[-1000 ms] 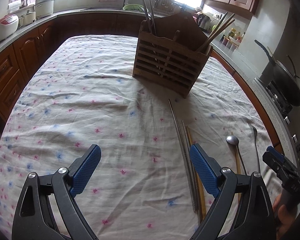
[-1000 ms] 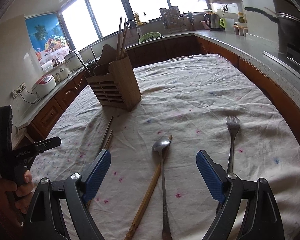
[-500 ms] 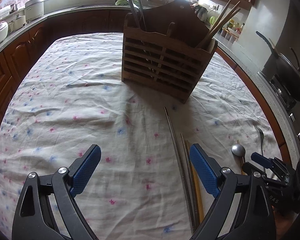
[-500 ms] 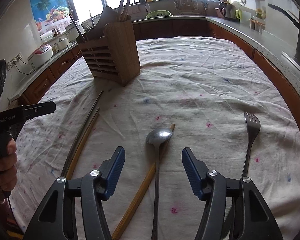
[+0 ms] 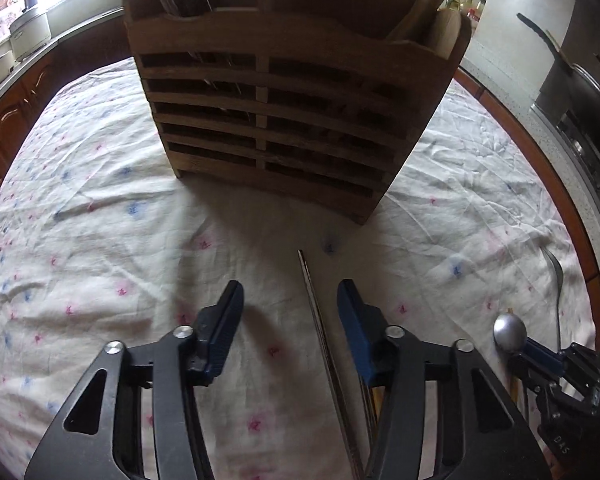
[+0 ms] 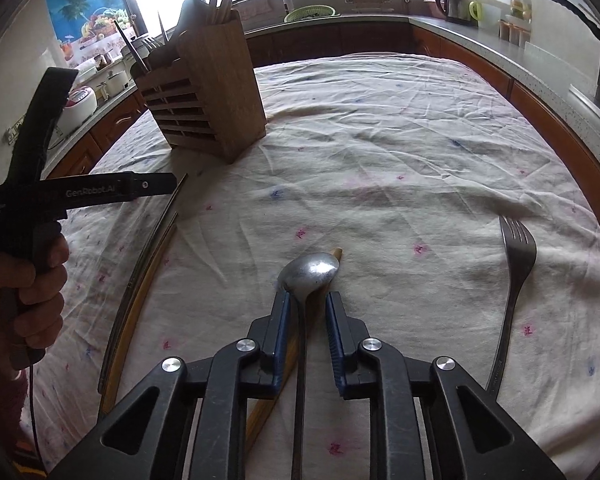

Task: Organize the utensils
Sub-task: 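Close the right gripper on the wooden-handled spoon while the left grasps a metal chopstick, then carry the spoon and metal chopstick up and lower them into the holder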

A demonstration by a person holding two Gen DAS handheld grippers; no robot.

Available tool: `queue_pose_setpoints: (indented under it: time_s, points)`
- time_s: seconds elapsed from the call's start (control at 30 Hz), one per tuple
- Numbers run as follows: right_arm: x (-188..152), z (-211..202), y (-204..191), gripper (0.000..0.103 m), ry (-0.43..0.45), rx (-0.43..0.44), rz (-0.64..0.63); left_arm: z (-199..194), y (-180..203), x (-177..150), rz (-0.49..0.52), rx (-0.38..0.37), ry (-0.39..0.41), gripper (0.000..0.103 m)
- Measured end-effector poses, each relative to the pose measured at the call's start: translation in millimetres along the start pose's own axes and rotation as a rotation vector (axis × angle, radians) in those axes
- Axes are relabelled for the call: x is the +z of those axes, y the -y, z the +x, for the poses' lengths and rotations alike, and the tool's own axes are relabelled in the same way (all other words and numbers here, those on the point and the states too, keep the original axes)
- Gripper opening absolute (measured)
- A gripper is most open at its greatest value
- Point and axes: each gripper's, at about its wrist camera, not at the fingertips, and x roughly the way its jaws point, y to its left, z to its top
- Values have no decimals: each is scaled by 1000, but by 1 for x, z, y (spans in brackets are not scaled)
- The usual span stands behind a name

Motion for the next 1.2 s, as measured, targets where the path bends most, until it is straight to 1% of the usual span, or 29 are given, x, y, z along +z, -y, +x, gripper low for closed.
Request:
queue_pose_setpoints:
  time_s: [0.03,0.1,0.13,0.17,0.2,0.23,0.33,0.4,0.47,0.73,0.97,1.2]
  points:
    - [0,0,1,15,-1,4,4,2,3,0,19,15,10,37]
    - [1,0,2,11,-1,8,11,4,11,-1,66,40,16,37]
    - [1,0,3,8,0,11,14,4,13,-1,82,43,19,32]
    - [1,0,3,8,2,13,18,3,15,-1,92,41,22,18]
    - [1,-1,4,6,6,18,24,3,15,-1,100,38,22,11]
    - [1,-2,4,6,9,25,33,2,16,-2,104,35,20,7]
    - [2,-8,6,6,25,42,57,-3,10,-3,97,14,20,5]
    - [3,-14,6,6,40,52,62,-13,5,-6,77,-11,33,4]
    - [3,-21,6,5,56,64,71,-27,-1,-12,59,-45,57,4]
    - [11,-48,-3,4,126,108,83,-98,-17,-30,-1,-124,167,4]
    - [19,-73,-20,3,194,128,60,-149,-29,-42,-24,-151,263,4]
    - [24,-93,-39,2,252,145,23,-184,-43,-53,-57,-161,334,4]
